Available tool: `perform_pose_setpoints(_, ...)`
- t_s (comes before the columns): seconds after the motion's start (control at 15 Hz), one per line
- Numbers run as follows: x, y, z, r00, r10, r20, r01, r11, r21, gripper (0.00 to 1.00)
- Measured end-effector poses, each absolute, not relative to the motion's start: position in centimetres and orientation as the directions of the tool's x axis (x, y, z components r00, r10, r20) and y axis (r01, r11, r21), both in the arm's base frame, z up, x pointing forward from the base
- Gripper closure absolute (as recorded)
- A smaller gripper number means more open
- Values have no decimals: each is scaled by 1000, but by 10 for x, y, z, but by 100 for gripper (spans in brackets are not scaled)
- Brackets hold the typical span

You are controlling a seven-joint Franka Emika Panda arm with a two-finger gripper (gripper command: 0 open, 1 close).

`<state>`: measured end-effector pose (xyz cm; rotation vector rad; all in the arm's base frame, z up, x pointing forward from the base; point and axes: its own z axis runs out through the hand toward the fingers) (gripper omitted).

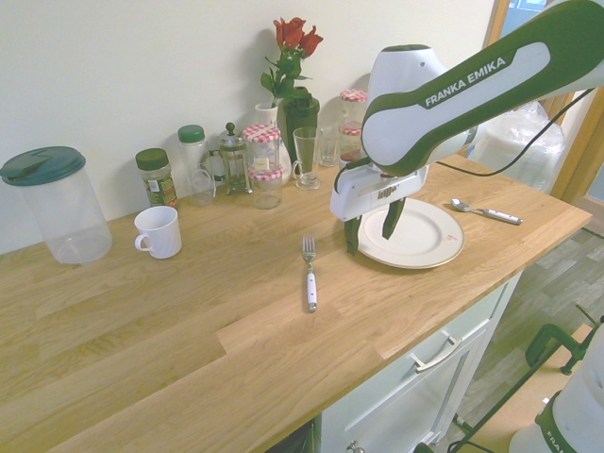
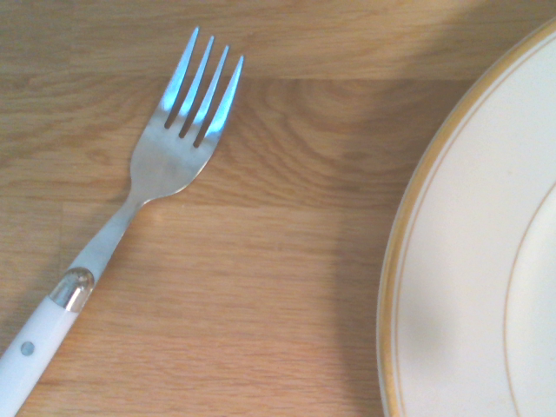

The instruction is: Put the fork into the plate

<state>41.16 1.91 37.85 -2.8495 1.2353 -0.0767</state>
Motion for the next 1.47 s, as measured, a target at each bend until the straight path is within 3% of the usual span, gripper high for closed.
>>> perform_pose_setpoints(0.8, 413, 89, 392, 627, -778, -45, -776, -618, -128, 0)
perform_pose_setpoints(1.47, 424, 154, 376, 457, -889, -34, -889, -456, -27, 0)
